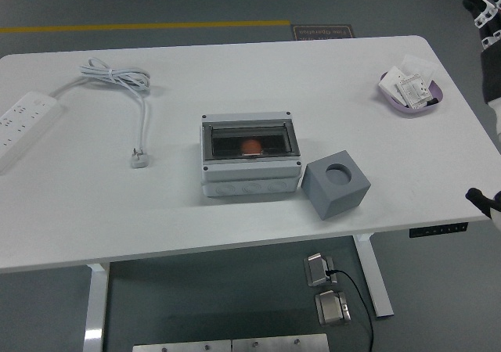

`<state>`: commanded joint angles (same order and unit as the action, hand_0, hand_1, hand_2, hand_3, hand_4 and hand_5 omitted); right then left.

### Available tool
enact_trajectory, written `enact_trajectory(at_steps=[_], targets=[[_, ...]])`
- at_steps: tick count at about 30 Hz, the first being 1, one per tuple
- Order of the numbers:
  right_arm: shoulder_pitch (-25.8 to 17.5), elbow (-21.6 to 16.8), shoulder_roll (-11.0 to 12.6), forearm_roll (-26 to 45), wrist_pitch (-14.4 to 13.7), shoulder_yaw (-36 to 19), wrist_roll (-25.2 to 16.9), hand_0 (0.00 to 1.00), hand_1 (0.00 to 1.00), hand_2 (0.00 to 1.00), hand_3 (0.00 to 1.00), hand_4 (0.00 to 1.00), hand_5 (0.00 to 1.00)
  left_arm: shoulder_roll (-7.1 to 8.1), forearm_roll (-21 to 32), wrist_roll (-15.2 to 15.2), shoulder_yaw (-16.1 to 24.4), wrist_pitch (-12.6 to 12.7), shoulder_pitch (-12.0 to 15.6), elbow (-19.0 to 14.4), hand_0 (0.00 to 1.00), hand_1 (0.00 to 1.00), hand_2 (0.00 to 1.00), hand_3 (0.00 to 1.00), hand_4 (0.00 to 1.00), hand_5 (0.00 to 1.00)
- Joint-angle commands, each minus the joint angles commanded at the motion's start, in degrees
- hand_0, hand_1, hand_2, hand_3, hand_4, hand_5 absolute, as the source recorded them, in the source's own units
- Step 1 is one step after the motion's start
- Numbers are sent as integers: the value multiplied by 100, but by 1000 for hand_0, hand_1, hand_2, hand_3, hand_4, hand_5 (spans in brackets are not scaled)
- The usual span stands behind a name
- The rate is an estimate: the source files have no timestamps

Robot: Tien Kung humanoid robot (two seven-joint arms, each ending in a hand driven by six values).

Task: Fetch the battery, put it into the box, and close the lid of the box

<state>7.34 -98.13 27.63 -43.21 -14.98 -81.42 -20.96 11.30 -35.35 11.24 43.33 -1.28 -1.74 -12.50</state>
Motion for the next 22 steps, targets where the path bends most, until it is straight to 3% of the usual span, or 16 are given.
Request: enact_trajectory(at_steps=[1, 2, 13, 14, 22], targets=[[-4, 5, -2, 6, 2, -7, -19, 887, 775, 821, 682, 814, 565, 2, 4, -1, -2, 1, 5, 0, 608, 622, 594, 603, 619, 221], [-4, 10, -6, -9, 3, -22, -35, 878, 762, 840, 987, 843, 533, 6, 10, -1, -3, 3, 12, 0, 608, 622, 594, 602, 619, 218], [79, -20, 9, -150, -74, 5, -130, 874, 740, 781, 982, 863, 562, -3, -93, 58, 81, 11, 73, -15, 607, 621, 594, 602, 618, 219], [79, -19, 10, -140, -76, 12, -138, 908, 825, 864, 670, 856, 590, -2, -100, 59, 88, 12, 72, -15, 608, 621, 594, 603, 618, 217], [57, -8, 6, 2, -57, 46, -238, 906, 831, 877, 696, 859, 615, 18, -84, 34, 68, 6, 45, -9, 608, 622, 594, 603, 618, 217]])
